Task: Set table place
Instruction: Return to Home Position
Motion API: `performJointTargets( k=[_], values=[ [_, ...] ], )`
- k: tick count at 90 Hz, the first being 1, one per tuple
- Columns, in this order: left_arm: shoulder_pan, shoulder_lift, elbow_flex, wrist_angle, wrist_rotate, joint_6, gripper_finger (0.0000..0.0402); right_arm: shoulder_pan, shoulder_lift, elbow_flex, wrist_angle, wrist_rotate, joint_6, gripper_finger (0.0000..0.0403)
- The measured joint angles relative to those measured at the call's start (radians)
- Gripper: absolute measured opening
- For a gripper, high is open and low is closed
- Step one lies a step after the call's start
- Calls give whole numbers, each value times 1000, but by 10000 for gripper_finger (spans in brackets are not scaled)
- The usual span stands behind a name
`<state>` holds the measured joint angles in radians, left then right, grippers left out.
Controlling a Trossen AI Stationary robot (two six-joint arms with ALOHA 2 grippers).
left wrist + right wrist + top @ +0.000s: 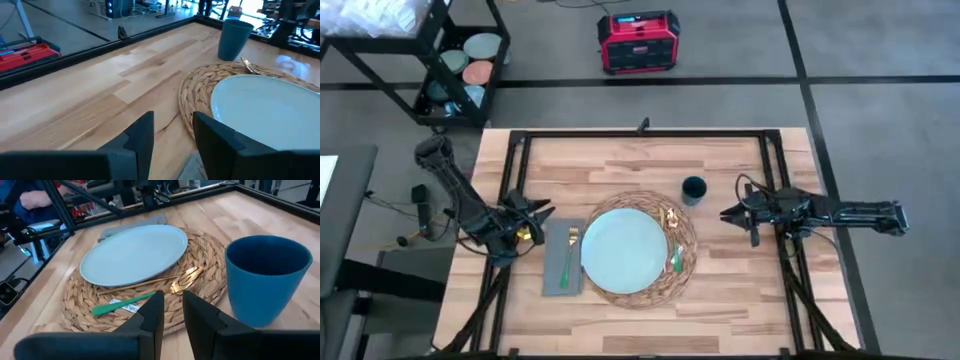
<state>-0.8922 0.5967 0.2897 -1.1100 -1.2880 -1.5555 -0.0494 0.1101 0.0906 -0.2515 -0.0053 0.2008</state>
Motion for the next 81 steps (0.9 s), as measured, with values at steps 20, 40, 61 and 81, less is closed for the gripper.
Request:
performJointTargets(
  k=[20, 40, 61, 81],
  values=[
    [1, 3, 0, -1, 0, -4, 121, 0, 0, 0, -2, 13, 0, 58],
    [1, 3, 0, -3, 0, -12, 121, 0, 0, 0, -4, 33, 0, 58],
    [1, 3, 0, -6, -1, -22, 121, -29, 0, 0, -4, 36, 0, 58],
    [1, 3, 0, -8, -1, -30, 121, -62, 0, 0, -4, 35, 9, 58]
  ],
)
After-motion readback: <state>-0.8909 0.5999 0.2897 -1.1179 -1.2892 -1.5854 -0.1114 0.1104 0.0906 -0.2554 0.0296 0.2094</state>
